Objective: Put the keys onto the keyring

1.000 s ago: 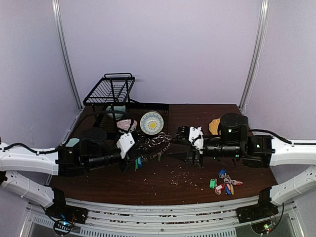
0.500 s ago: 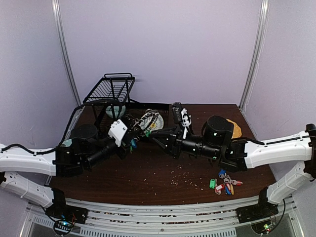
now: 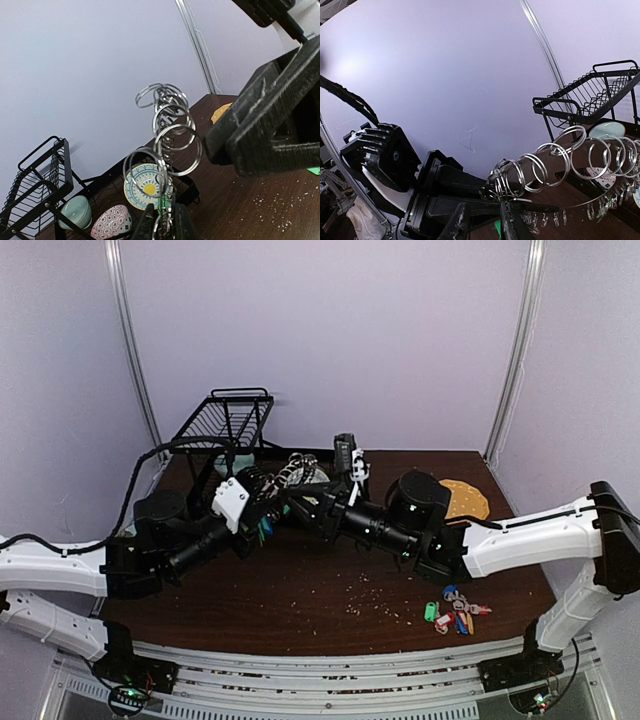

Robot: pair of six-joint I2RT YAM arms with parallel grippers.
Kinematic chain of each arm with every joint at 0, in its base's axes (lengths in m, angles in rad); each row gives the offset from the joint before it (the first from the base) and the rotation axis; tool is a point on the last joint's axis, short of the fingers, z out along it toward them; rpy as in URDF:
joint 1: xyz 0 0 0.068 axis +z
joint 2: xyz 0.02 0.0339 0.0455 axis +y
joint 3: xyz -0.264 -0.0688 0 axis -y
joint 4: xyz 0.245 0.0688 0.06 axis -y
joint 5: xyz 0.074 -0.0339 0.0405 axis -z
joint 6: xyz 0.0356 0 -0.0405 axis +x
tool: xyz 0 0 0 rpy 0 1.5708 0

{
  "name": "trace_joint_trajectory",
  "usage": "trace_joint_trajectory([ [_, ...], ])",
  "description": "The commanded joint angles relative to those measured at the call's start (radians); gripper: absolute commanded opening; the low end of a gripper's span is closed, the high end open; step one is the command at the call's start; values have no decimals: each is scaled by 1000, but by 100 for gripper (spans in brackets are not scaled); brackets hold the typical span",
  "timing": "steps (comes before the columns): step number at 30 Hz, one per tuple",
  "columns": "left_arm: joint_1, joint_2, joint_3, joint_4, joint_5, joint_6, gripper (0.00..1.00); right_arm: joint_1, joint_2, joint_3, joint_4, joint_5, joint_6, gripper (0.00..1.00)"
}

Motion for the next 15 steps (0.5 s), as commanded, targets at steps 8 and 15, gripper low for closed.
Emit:
trace_joint_trajectory([
  [8,-6,-17,4,94,15,4,0,-7,42,77,36,-26,-42,9],
  [15,-6,-13,5,92,15,4,0,-7,33,72,24,-20,-46,7],
])
